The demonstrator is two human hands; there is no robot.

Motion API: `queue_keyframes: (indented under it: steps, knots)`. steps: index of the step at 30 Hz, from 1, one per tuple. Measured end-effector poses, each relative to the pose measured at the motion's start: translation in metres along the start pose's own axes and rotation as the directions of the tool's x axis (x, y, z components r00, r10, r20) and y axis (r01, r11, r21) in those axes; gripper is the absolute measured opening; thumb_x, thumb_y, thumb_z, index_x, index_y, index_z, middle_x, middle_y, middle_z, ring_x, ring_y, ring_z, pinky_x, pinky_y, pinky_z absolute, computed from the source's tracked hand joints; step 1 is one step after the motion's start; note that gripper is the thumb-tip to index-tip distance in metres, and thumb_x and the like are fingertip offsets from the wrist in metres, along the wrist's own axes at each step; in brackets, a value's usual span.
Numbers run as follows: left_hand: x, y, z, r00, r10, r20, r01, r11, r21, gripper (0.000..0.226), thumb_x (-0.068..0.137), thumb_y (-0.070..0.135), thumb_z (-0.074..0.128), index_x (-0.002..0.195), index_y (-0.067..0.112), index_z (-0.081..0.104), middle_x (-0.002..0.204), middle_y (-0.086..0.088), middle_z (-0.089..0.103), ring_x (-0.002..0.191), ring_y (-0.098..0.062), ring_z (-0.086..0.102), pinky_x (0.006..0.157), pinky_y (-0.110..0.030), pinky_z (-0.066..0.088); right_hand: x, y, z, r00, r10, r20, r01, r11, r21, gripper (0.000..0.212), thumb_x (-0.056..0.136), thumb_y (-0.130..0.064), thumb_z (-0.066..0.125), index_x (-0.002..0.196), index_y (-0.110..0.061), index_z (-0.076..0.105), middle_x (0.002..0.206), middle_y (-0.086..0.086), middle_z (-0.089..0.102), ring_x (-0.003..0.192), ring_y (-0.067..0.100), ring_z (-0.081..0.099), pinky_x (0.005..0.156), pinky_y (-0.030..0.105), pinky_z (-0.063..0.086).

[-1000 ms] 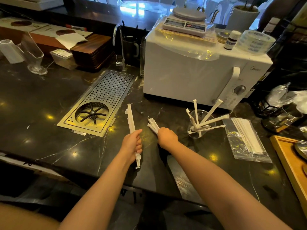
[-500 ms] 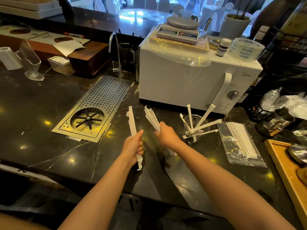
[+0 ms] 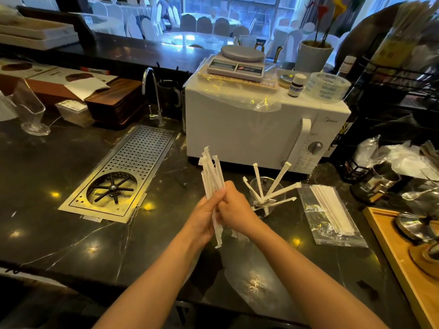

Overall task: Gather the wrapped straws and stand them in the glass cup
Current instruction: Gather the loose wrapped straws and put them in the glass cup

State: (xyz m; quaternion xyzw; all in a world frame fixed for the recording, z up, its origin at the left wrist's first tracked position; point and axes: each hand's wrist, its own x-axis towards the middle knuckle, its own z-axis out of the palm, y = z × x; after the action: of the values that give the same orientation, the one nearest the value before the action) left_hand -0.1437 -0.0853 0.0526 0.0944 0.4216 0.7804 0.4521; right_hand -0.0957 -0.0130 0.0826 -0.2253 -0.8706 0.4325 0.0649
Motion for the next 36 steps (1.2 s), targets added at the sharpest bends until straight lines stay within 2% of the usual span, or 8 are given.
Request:
queue_keyframes:
  steps: [3,7,12,16,21,26,32,36]
  knots:
    - [0.002,0.0,0.005,1.0,-0.019,-0.008,0.019,1.0,0.005,0.034,0.067,0.031,0.062,0.098,0.017,0.06,0.066,0.002,0.074,0.065,-0.01,0.071,0.053,-0.021,0.057,-0.003,0.004,-0.002,0.999,-0.03,-0.019,0.03,1.0,-0.005,0.007,0.091,-0.021,0.037,0.091,-0.015,0.035,0.075,-0.003,0.049,0.067,0.015,0.054,0.059,0.029,0.05]
    - [0.008,-0.006,0.009,0.999,-0.024,-0.044,0.025,1.0,0.014,0.018,0.086,0.026,0.053,0.101,0.02,0.059,0.066,0.004,0.075,0.066,-0.007,0.071,0.053,-0.019,0.056,-0.003,0.011,0.002,0.996,-0.036,-0.076,0.035,0.999,-0.014,0.018,0.093,-0.025,0.037,0.103,-0.011,0.04,0.096,0.01,0.052,0.085,0.022,0.056,0.072,0.033,0.052]
    - [0.013,-0.008,0.011,0.998,-0.036,-0.047,0.037,0.999,0.023,0.019,0.087,0.03,0.052,0.101,0.019,0.061,0.067,0.005,0.074,0.068,-0.008,0.07,0.057,-0.022,0.056,-0.002,0.014,0.009,0.99,-0.037,-0.134,0.04,0.999,0.022,0.03,0.095,-0.016,0.033,0.124,-0.013,0.038,0.109,0.01,0.043,0.094,0.02,0.051,0.074,0.015,0.039]
    - [0.016,-0.008,0.011,0.997,-0.002,-0.075,0.006,0.999,0.054,0.03,0.086,0.03,0.054,0.111,0.014,0.057,0.078,0.0,0.07,0.077,-0.011,0.066,0.068,-0.026,0.052,-0.002,0.014,0.005,0.999,0.006,-0.048,0.0,0.993,0.117,0.046,0.095,-0.014,0.032,0.139,-0.024,0.024,0.12,0.009,0.035,0.099,0.014,0.043,0.089,0.023,0.039]
    - [0.014,-0.008,0.011,0.993,0.039,-0.114,-0.027,0.994,0.109,0.024,0.089,0.026,0.05,0.11,0.014,0.054,0.09,-0.006,0.064,0.089,-0.015,0.062,0.073,-0.027,0.05,-0.004,0.015,-0.002,0.998,0.055,0.037,-0.06,0.986,0.153,0.052,0.093,-0.019,0.036,0.14,-0.034,0.021,0.125,0.012,0.037,0.115,0.029,0.046,0.102,0.041,0.043]
    - [0.014,-0.002,0.014,0.992,0.058,-0.108,-0.028,0.966,0.259,0.034,0.09,0.028,0.049,0.119,0.01,0.051,0.098,-0.008,0.065,0.095,-0.016,0.062,0.074,-0.023,0.051,-0.006,0.01,-0.015,0.995,0.028,0.091,-0.043,0.985,0.169,0.046,0.09,-0.015,0.044,0.135,-0.018,0.036,0.127,0.018,0.051,0.116,0.03,0.052,0.098,0.041,0.047]
    - [0.008,0.002,0.015,0.997,0.078,0.025,-0.081,0.886,0.456,0.023,0.088,0.028,0.049,0.108,0.018,0.058,0.095,-0.004,0.066,0.089,-0.013,0.067,0.07,-0.024,0.055,-0.013,0.008,-0.032,0.992,-0.024,0.123,-0.01,0.964,0.265,0.044,0.083,-0.012,0.056,0.125,-0.011,0.042,0.118,0.01,0.054,0.111,0.021,0.052,0.086,0.027,0.046]
    - [0.0,0.004,0.025,0.98,0.138,0.147,-0.198,0.785,0.587,0.02,0.092,0.015,0.045,0.096,0.032,0.055,0.09,0.003,0.062,0.079,0.0,0.067,0.061,-0.013,0.053,-0.013,0.006,-0.041,0.999,-0.002,0.041,-0.014,0.926,0.376,0.043,0.081,-0.015,0.063,0.121,-0.014,0.048,0.106,0.002,0.055,0.101,0.016,0.056,0.079,0.026,0.05]
